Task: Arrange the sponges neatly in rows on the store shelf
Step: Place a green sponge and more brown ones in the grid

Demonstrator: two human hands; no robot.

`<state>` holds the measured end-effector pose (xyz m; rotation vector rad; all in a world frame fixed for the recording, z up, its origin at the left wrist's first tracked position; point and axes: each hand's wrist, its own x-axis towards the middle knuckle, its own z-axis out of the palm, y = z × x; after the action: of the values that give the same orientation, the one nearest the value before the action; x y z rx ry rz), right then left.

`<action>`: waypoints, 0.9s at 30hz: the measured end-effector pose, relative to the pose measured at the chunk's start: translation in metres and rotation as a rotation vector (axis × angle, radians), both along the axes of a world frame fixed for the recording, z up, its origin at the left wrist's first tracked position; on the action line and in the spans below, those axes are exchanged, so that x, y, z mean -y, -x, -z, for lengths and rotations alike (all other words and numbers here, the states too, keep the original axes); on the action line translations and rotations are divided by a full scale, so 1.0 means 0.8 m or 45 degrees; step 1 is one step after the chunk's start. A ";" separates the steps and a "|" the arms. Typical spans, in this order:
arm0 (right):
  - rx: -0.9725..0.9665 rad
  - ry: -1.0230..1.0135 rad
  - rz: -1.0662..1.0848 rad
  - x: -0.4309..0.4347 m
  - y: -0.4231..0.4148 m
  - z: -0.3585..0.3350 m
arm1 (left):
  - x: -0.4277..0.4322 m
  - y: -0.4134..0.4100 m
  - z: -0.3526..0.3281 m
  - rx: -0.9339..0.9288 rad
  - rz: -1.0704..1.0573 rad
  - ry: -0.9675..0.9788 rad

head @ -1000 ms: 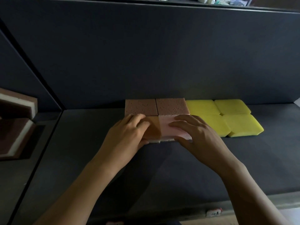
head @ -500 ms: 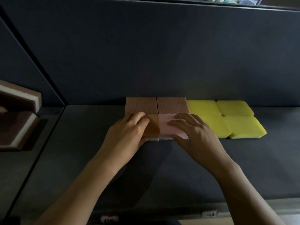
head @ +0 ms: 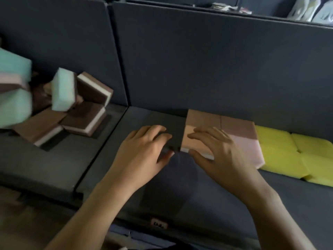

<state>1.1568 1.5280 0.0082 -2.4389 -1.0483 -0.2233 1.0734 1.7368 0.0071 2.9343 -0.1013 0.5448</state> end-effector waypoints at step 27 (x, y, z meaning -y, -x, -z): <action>0.161 -0.186 -0.080 -0.448 0.082 -0.033 | -0.324 0.146 0.009 -0.088 -0.411 0.033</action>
<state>1.0916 1.8868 0.0348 -2.2824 -1.1191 -0.4231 0.9566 1.9956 -0.0001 2.9552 0.3905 0.4796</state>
